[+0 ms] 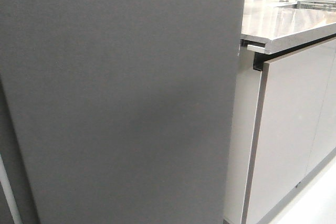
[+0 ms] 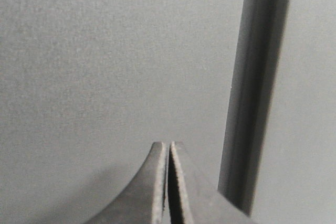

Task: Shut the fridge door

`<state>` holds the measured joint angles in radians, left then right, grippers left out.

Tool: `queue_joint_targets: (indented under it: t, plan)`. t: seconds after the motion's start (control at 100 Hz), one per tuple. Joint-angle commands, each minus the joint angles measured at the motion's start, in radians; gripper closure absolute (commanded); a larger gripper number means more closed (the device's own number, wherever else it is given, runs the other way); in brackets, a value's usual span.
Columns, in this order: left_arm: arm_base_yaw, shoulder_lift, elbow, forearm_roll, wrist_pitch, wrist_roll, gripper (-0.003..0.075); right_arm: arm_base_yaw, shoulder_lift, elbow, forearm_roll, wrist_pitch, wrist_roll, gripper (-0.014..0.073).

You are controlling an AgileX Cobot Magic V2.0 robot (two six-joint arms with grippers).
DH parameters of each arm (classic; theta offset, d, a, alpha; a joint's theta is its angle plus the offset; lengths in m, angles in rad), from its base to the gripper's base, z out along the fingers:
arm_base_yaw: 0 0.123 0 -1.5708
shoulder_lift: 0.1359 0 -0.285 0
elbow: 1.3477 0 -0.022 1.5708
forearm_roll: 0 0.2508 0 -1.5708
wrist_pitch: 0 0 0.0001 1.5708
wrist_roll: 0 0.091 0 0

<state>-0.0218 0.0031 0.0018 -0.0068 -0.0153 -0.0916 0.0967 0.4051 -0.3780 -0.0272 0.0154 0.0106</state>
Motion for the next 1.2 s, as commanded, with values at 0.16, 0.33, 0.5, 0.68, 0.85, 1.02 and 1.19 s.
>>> queue_joint_targets:
  t: [0.16, 0.33, 0.5, 0.68, 0.85, 1.02, 1.19]
  plan:
    - [0.002, 0.019, 0.028, -0.002, -0.077, -0.003, 0.0741, -0.096, -0.267, 0.248, -0.011, -0.082, -0.011, 0.0670]
    - [0.002, 0.019, 0.028, -0.002, -0.077, -0.003, 0.0741, -0.117, -0.382, 0.348, -0.011, -0.085, -0.011, 0.0670]
    - [0.002, 0.019, 0.028, -0.002, -0.077, -0.003, 0.0741, -0.117, -0.425, 0.401, -0.011, -0.112, -0.011, 0.0670]
    - [0.002, 0.019, 0.028, -0.002, -0.077, -0.003, 0.0741, -0.118, -0.425, 0.401, -0.011, -0.116, -0.011, 0.0670]
    - [0.002, 0.019, 0.028, -0.002, -0.077, -0.003, 0.0741, -0.118, -0.425, 0.401, -0.011, -0.116, -0.011, 0.0670]
    - [0.002, 0.019, 0.028, -0.002, -0.077, -0.003, 0.0741, -0.118, -0.425, 0.401, -0.011, -0.114, -0.011, 0.0670]
    - [0.002, 0.019, 0.028, -0.002, -0.077, -0.003, 0.0741, -0.118, -0.425, 0.401, -0.011, -0.114, -0.011, 0.0670]
